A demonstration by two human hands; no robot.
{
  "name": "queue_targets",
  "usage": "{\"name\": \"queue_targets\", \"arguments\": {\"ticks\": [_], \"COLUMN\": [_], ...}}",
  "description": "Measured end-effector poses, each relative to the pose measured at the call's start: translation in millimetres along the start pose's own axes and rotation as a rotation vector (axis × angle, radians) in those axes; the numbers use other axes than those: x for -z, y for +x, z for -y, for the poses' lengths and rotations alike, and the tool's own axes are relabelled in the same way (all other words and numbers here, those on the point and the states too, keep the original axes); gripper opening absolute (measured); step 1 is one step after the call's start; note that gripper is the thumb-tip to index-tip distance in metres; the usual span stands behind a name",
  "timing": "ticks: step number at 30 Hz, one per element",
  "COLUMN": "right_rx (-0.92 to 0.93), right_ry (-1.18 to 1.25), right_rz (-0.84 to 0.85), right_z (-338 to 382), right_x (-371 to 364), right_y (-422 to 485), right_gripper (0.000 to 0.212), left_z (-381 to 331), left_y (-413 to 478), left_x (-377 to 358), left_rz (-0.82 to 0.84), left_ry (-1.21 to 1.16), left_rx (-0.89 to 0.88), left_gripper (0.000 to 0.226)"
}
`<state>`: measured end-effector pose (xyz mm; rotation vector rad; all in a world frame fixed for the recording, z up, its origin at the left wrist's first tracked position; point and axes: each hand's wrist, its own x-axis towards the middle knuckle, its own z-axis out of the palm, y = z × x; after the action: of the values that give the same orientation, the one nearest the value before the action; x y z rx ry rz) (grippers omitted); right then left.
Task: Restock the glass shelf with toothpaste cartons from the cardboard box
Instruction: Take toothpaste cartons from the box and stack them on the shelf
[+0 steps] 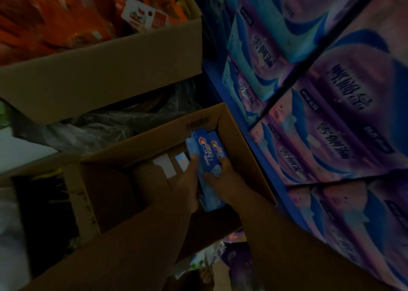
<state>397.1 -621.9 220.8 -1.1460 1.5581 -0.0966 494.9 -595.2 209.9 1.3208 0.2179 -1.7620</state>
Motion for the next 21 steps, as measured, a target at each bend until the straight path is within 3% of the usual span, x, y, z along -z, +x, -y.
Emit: {"name": "queue_targets", "arguments": {"ticks": [3,9,17,21], "right_rx": [0.022,0.060,0.206,0.328], "right_ry": [0.170,0.295,0.375,0.409], "right_rz": [0.054,-0.103,-0.117,-0.089], "right_z": [4,29,102,141], "right_x": [2,21,59,76], "right_y": [-11,-53,-154,-211], "right_gripper": [0.052,0.026,0.033,0.053], "left_z": [-4,-22,-82,-108], "left_y": [-9,-44,-132,-185], "left_x": [1,2,-52,-77], "left_rz": [0.014,0.094,0.280,0.417], "left_ry": [0.005,0.009,0.069,0.104], "left_rx": [0.036,0.061,-0.014,-0.096], "left_gripper": [0.052,0.045,0.059,0.076]}}
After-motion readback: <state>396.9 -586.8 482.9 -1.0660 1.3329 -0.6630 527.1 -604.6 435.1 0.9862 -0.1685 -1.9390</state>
